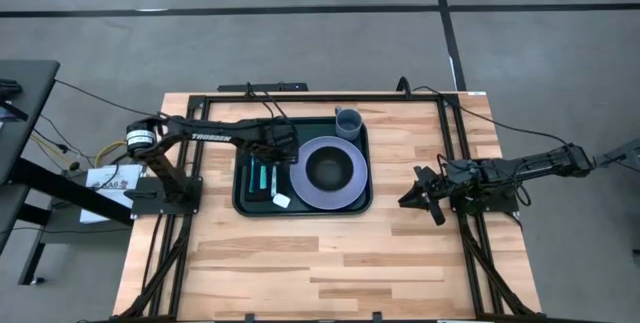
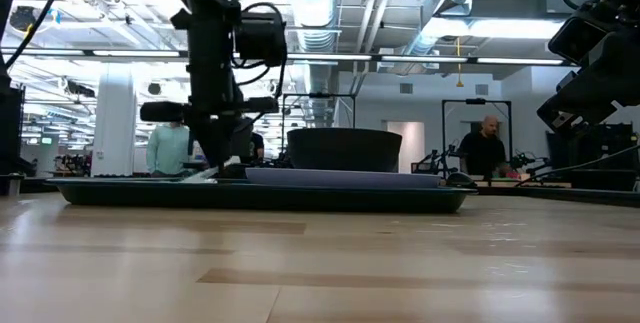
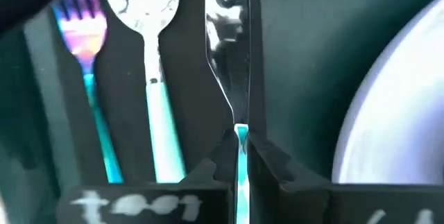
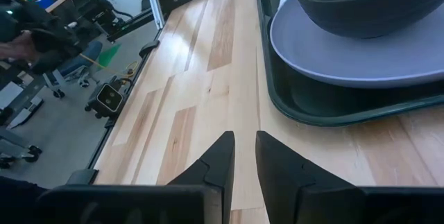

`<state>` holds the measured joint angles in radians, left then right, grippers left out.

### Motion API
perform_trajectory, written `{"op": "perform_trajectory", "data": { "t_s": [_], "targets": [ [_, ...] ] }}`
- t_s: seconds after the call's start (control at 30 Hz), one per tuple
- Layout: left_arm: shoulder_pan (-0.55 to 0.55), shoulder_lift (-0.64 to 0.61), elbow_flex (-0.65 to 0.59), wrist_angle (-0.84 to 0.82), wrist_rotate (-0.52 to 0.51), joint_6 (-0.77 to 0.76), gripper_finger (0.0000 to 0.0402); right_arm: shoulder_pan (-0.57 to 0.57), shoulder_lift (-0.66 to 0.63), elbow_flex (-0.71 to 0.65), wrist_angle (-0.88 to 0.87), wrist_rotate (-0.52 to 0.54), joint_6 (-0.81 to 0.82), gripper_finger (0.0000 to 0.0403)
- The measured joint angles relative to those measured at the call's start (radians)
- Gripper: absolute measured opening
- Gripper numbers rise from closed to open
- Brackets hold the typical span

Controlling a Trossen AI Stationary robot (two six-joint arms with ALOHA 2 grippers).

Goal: Set up tray
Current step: Put the blue knife on the black napkin to the right of the blue spoon, then return to Home Position

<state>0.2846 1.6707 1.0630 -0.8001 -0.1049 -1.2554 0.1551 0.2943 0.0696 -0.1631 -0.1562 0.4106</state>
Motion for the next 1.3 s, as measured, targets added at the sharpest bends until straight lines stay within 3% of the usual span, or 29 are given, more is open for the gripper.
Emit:
{"op": "perform_trajectory", "data": {
  "t_s": [0.7, 0.97, 1.3],
  "targets": [
    [0.023, 0.0, -0.078, 0.117, 0.021, -0.024, 0.0001, 0.0, 0.0, 0.0, 0.0, 0.0, 0.0, 0.0053],
    [0.023, -0.002, 0.043, 0.049, 0.006, 0.058, 0.0, 0.0, 0.0, 0.0, 0.0, 0.0, 0.0, 0.0053],
    [-0.047, -0.002, 0.256, -0.051, -0.188, 0.158, 0.0, 0.0, 0.0, 0.0, 0.0, -0.002, 0.0, 0.0053]
  ]
}}
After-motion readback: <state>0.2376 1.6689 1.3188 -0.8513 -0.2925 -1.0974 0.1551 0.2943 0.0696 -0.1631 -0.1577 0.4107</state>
